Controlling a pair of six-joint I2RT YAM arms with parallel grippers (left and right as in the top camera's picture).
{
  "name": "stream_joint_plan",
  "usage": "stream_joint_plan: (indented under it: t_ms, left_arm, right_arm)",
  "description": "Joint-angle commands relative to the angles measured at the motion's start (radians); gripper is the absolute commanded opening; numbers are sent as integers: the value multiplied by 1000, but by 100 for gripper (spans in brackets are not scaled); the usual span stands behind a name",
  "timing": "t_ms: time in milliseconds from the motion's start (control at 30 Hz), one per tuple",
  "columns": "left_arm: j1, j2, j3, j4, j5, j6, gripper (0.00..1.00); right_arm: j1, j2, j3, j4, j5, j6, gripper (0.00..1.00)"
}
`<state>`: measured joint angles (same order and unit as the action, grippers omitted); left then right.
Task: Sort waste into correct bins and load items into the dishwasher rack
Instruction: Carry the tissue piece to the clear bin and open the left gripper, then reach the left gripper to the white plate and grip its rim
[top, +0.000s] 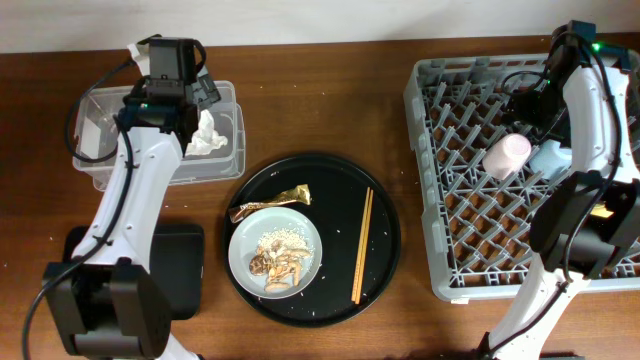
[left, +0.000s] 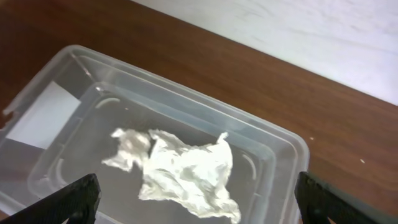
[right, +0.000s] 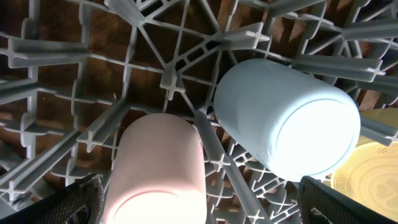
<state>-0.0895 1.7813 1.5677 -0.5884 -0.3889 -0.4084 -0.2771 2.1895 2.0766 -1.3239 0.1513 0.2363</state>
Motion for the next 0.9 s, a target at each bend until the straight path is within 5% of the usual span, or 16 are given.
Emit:
stream_joint_plan:
  t_ms: [0,267,500,700,867]
  left_arm:
    - [-21,-8,4,-53,109,5,99]
    - [-155,-97,4,-261,428,38,99]
    - [-323,-102,-3,-451,372,-170,99]
    - [-407,-103,-29,-581,242,-463,99]
    - [-411,-103,-30,-682,192,-548,99]
  right_arm:
    - [1,5,4,0,2,7,98]
    - [1,5,4,0,2,7,98]
    - [1,5,4,0,2,7,98]
    - [1,5,4,0,2,7,98]
    - [1,5,4,0,2,7,98]
